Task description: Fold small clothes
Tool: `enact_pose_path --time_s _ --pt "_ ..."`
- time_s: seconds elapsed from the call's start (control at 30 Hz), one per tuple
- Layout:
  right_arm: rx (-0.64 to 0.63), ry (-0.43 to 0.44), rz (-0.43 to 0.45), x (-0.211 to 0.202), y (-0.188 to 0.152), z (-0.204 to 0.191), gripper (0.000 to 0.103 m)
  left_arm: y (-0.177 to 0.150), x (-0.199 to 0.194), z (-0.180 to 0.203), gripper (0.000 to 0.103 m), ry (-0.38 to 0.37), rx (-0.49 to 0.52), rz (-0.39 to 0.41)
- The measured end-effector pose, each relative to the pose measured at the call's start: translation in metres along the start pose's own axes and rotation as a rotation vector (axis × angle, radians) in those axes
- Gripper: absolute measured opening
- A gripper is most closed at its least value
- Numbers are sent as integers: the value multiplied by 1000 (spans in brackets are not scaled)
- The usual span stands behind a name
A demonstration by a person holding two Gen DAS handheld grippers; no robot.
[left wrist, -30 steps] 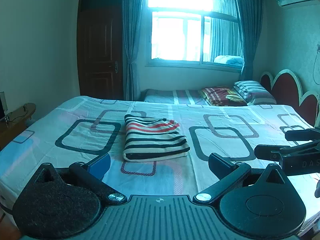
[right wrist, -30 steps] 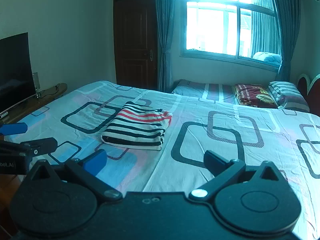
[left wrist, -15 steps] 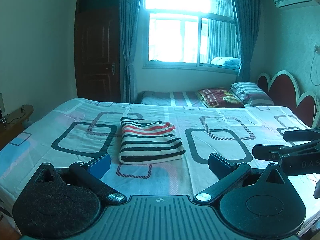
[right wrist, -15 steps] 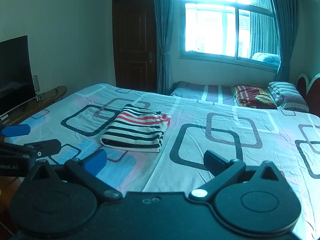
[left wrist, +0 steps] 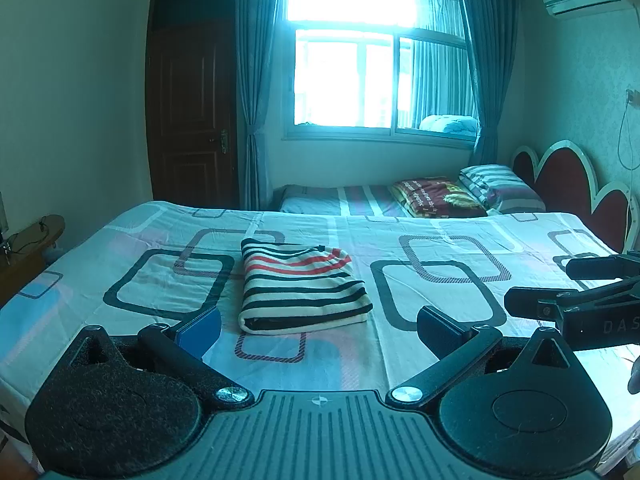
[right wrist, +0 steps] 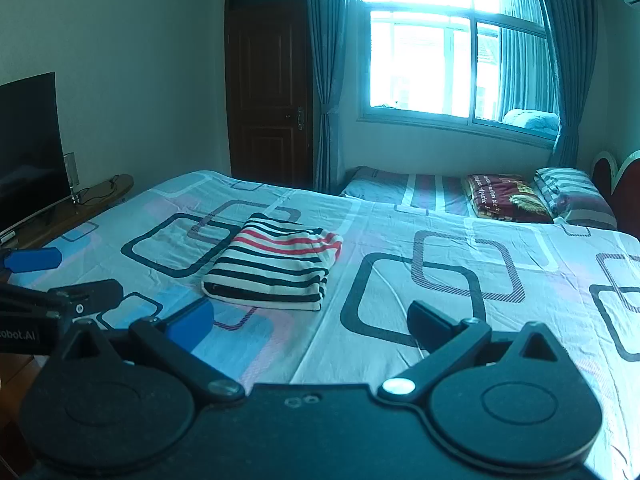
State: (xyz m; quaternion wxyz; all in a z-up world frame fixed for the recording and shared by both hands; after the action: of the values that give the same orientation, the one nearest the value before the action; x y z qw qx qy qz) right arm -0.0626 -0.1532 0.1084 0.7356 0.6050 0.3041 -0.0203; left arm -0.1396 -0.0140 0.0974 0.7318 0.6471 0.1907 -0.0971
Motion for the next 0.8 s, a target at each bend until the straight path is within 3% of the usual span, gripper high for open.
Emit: enact_pose_path --time_s 0.8 --pt "1 -3 5 0 4 -1 102 4 0 1 103 -11 12 11"
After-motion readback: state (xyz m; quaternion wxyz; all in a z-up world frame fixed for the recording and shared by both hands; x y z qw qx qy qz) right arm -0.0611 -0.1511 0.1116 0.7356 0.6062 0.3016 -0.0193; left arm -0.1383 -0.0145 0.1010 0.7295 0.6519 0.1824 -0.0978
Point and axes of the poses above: each gripper's, at about its wrist camera, not at the fingertips, and x roughly the way its jaws point, z to its right, y to its top, the point moved 5 cm from there along x, roughly the way its jaws point, and after that the axes turned 6 degrees about -x, right-handed, at the moved point
